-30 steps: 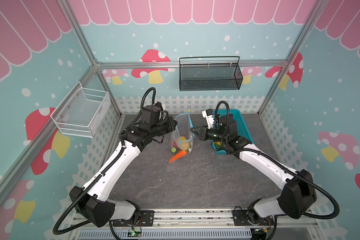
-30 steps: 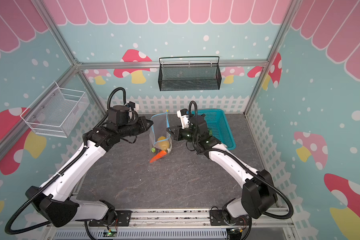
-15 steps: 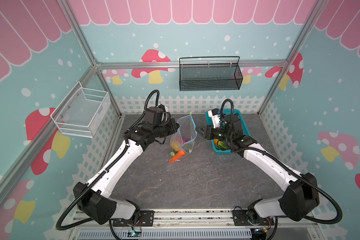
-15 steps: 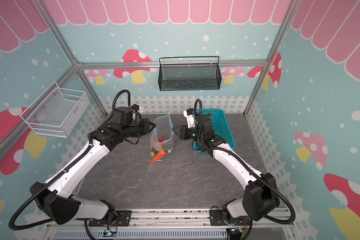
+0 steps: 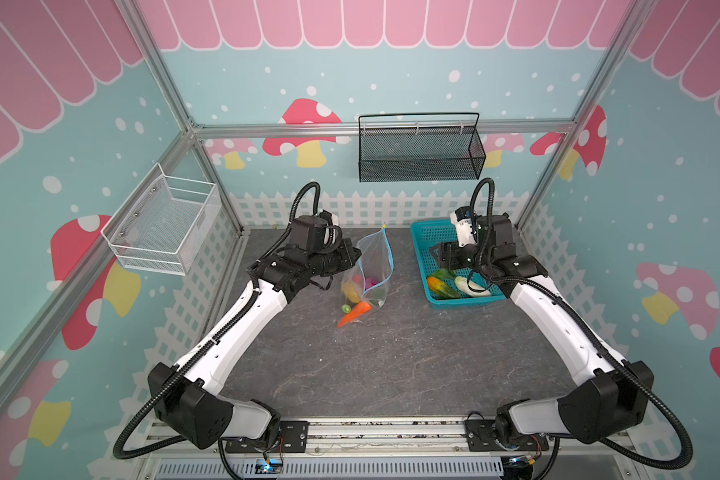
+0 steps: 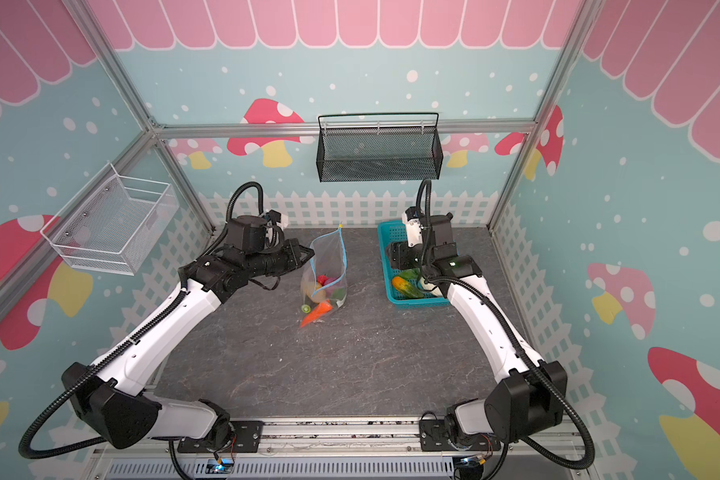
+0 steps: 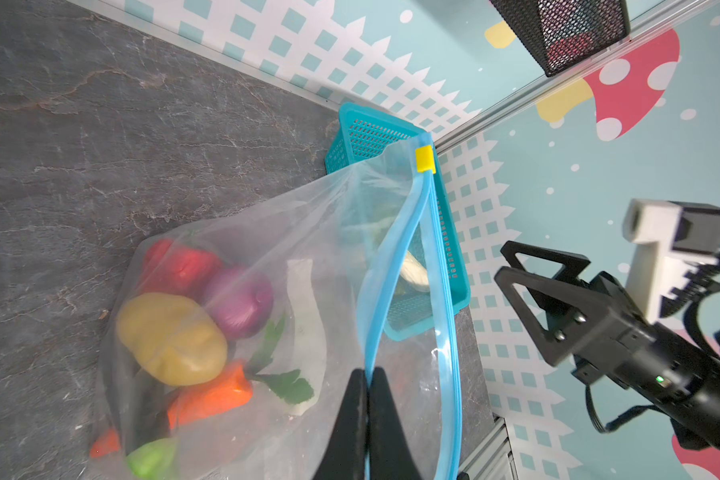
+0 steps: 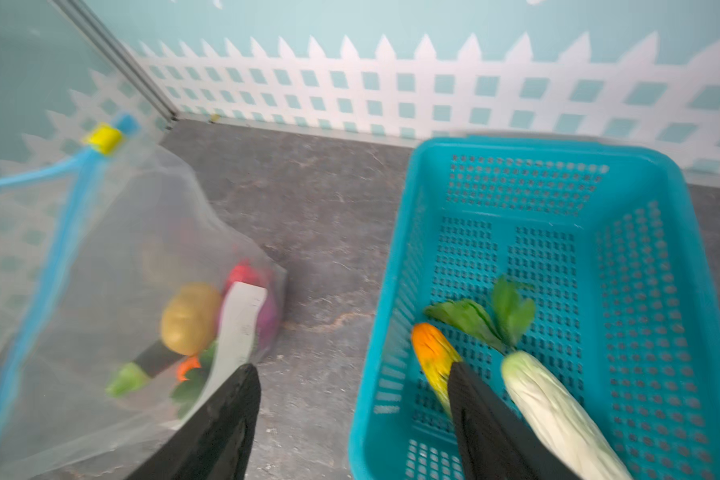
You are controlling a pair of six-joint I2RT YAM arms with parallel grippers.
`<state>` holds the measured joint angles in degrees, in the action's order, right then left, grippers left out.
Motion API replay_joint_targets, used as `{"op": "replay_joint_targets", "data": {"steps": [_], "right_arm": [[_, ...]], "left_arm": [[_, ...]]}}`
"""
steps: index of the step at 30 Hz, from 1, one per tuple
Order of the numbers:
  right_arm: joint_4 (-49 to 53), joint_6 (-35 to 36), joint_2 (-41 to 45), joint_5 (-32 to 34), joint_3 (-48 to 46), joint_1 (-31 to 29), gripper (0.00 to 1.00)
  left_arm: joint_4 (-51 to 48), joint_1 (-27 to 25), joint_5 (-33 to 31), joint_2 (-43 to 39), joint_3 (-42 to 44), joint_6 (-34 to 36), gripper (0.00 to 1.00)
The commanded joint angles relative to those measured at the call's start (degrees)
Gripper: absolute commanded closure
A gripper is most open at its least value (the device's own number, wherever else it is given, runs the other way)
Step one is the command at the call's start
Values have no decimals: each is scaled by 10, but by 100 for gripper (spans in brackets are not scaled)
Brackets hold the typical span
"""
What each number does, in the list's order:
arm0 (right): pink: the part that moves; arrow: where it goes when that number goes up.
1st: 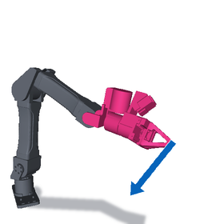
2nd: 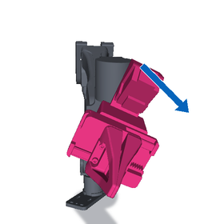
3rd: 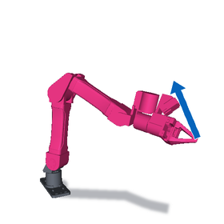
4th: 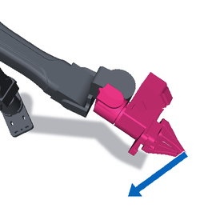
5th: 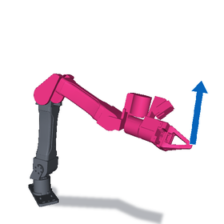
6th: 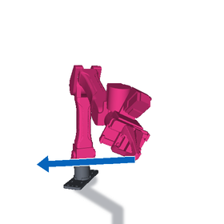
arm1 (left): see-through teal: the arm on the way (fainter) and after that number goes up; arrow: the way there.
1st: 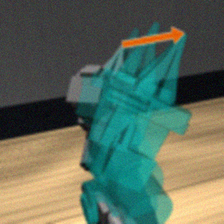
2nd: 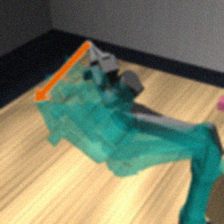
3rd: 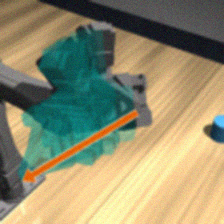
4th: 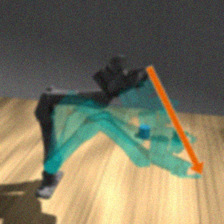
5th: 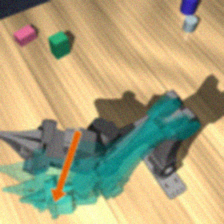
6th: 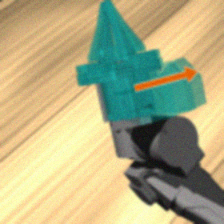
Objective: Place the food in the zip-top bag and seal the zipper
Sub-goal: 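Move the right gripper over the basket toward the yellow-green squash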
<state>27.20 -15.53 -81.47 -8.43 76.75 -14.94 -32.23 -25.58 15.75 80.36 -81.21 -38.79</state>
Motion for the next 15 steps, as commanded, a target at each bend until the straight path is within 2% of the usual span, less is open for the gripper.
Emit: {"op": "replay_joint_targets", "data": {"steps": [1,8,15], "right_arm": [[45,23,-39,38,9,20,24],[63,22,-92,37,5,47,22],[71,2,-129,-5,-13,75,23]], "left_arm": [[11,4,12,-10,11,5,100],[15,9,19,-15,18,8,100],[18,10,31,-13,18,7,100]]}}
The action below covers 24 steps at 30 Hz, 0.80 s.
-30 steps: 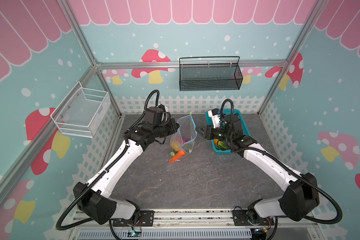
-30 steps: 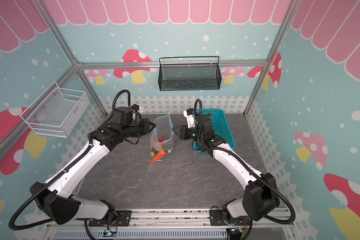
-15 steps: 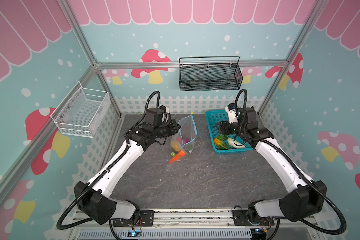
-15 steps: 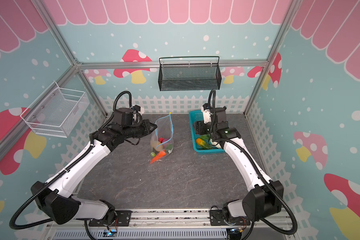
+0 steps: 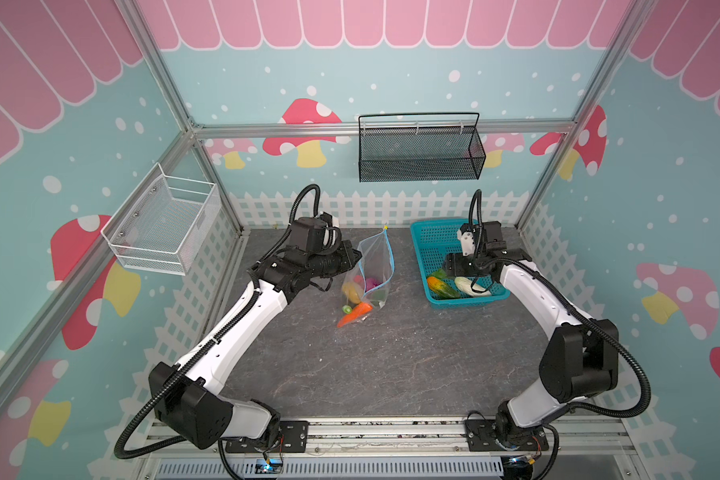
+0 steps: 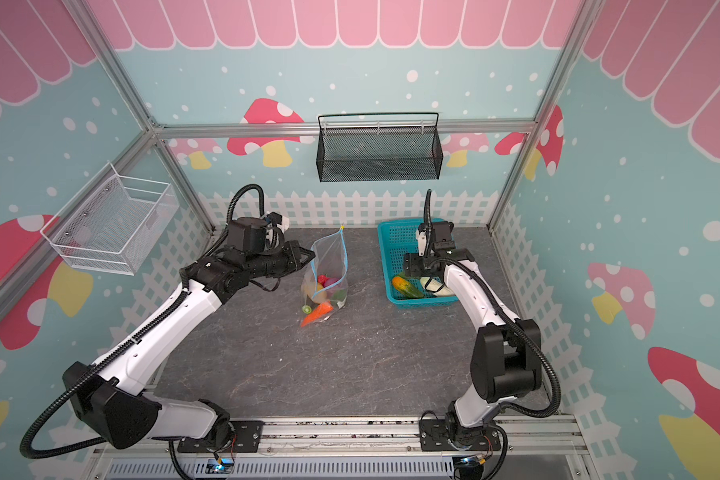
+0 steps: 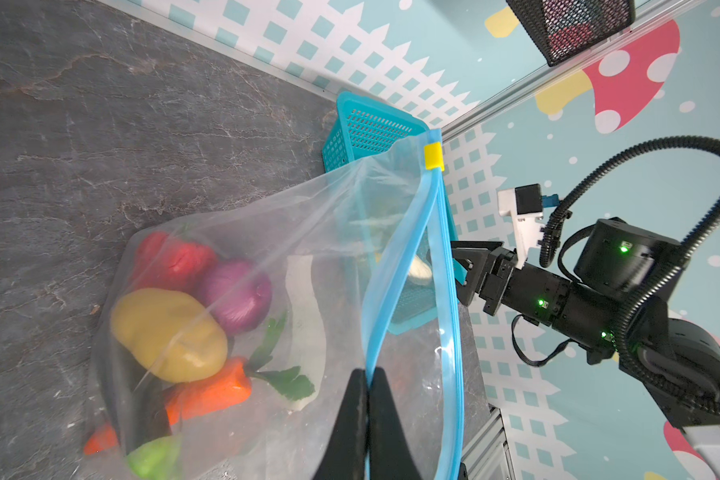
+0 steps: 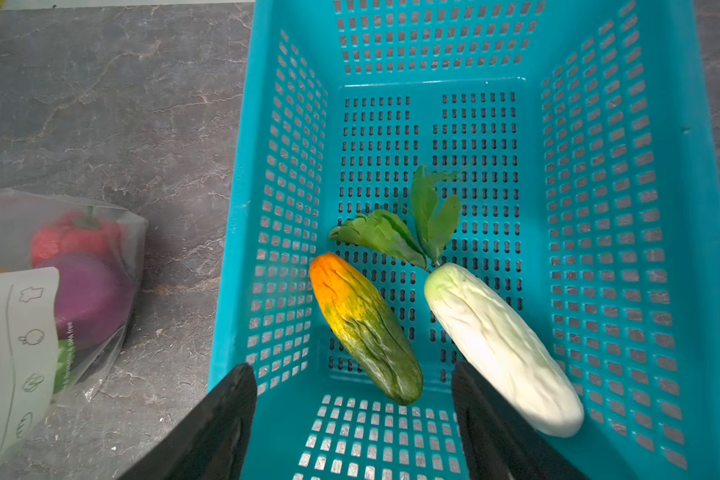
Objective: Place the food in the zip-top bag and seal the zipper
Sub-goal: 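Move the right gripper over the basket toward the yellow-green squash, then lower the right gripper onto the yellow-green squash and close on it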
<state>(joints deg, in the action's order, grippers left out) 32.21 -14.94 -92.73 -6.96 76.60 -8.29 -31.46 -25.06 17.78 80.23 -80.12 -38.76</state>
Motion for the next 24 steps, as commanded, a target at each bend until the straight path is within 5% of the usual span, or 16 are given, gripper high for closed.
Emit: {"op": "replay_joint_targets", "data": {"steps": [1,24], "right_arm": [[25,-4,-23,-26,-13,13,23],[45,33,-156,-64,10,29,25]], "left_arm": [[11,5,11,-11,8,7,100],[21,29,28,-10,18,2,100]]}}
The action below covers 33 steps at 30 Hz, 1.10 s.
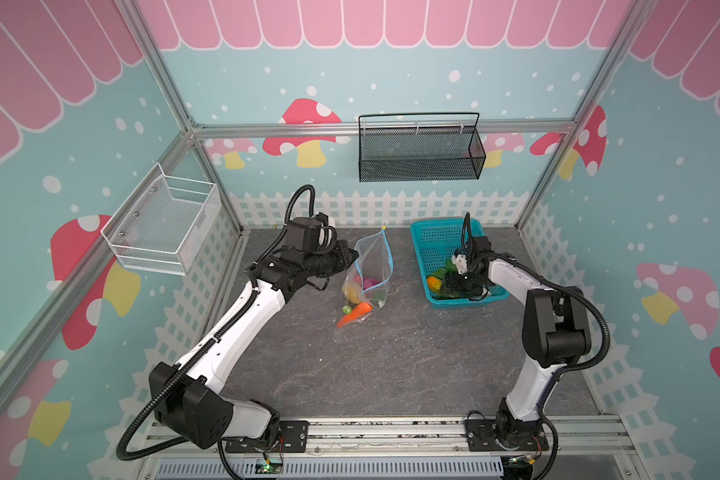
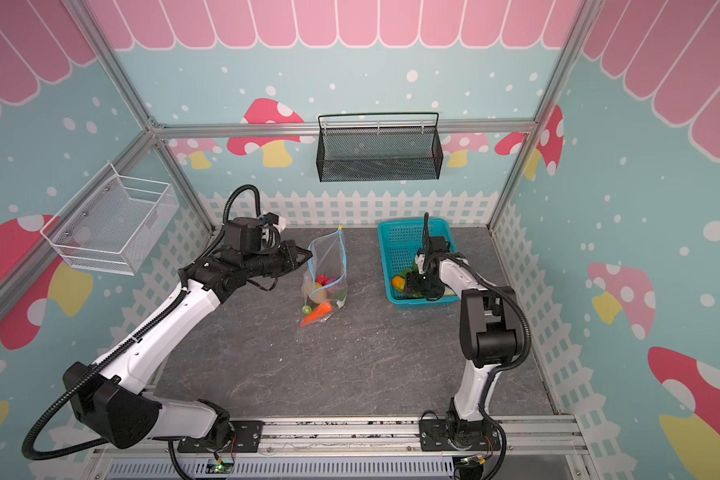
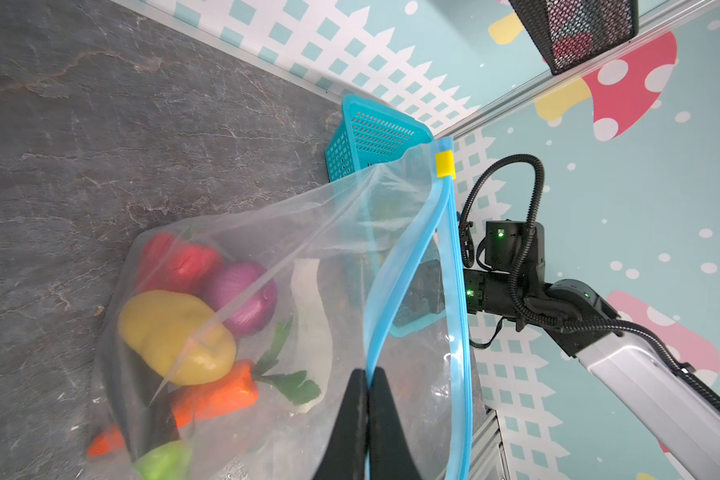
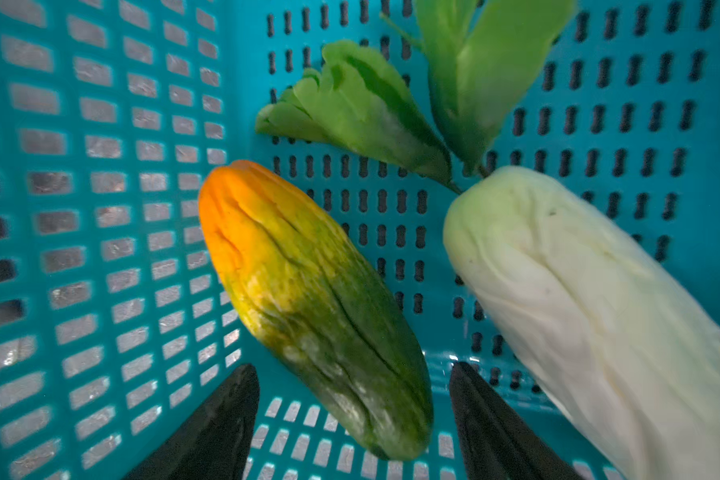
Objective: Place the food in the zip-top bag and seal the zipper
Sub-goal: 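Lower the right gripper onto the yellow-green squash and close on it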
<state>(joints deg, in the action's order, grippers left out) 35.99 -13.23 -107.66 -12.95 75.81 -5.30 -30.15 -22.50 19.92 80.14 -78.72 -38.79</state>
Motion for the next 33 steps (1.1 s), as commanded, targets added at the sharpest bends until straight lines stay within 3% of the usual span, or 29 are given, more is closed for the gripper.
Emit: {"op": "replay_joint_targets", "data": {"steps": [1,19,24,29,33], "right_arm": [[4,15,-24,-7,20,-1,26],[-43,-8,-111,-6,121,-1,47],[-44,-12,-126,-31,145,-2,46],[-44,-7,-116,-40,147,-9,35],[-44,-7,-120,-32,158,-13,34]], "left_arm": [[8,4,7,-8,3,2,100],[8,4,8,5,2,-3,100],[8,4,8,6,3,-3,100],[8,4,4,4,4,-2,100],[8,4,3,4,5,-2,100]]}}
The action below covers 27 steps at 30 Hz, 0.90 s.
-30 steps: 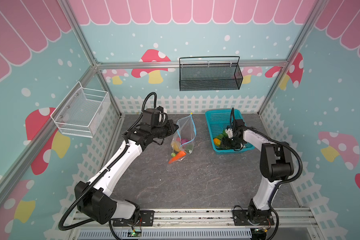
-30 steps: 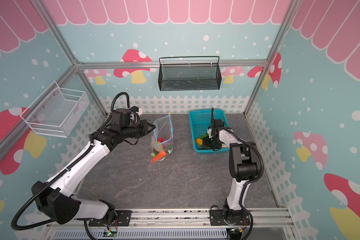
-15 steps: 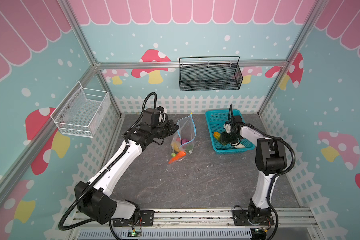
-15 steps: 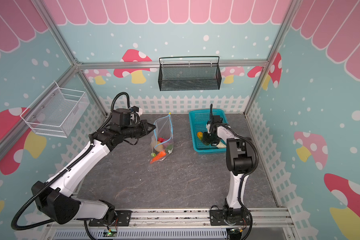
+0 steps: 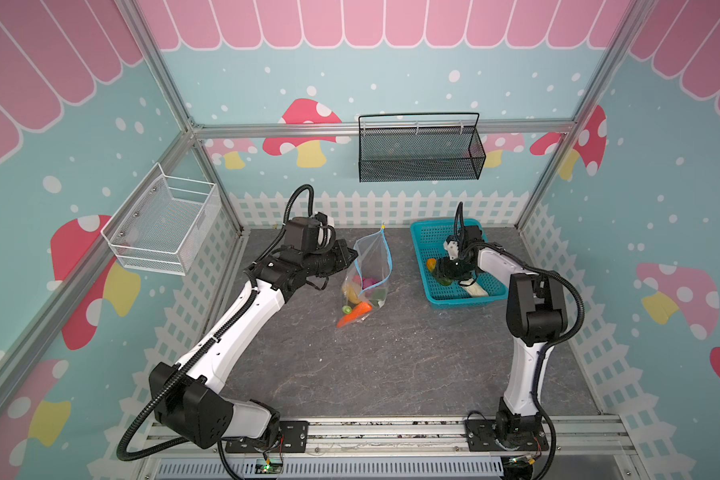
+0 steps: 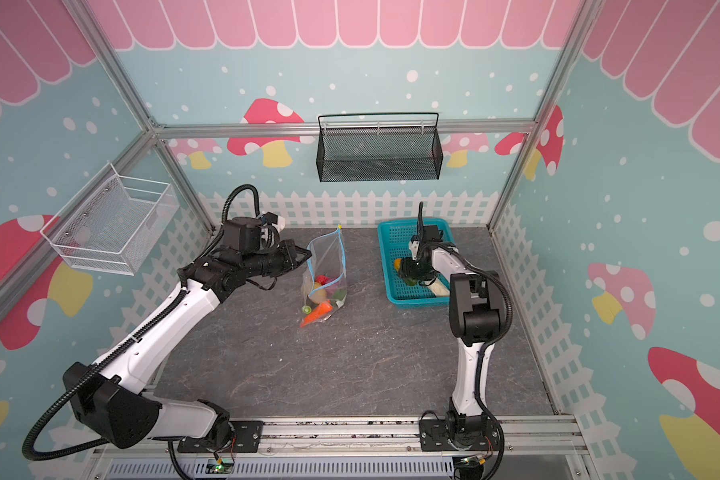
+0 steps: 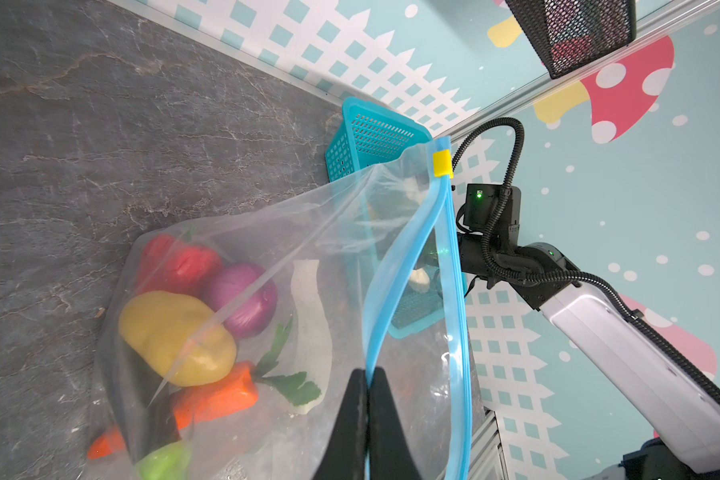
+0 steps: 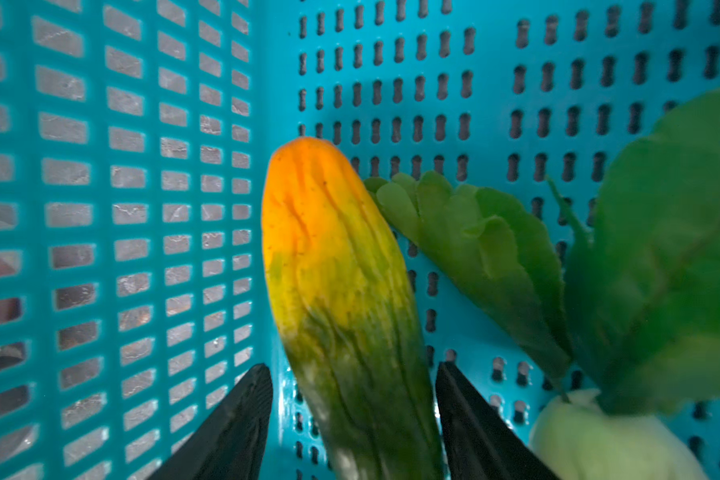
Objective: Place the food in the zip-top bag and seal the zipper
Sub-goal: 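Lower the right gripper onto the yellow-green squash and close on it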
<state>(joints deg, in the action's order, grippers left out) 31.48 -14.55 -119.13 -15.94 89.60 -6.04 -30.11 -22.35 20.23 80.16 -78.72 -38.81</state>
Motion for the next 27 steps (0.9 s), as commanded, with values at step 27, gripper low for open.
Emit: {"op": "replay_joint_targets", "data": {"steps": [27], "right_arm": [[17,-1,-46,41,96,-35,56]], "left_arm": [[9,2,0,0,8,-6,100]]}}
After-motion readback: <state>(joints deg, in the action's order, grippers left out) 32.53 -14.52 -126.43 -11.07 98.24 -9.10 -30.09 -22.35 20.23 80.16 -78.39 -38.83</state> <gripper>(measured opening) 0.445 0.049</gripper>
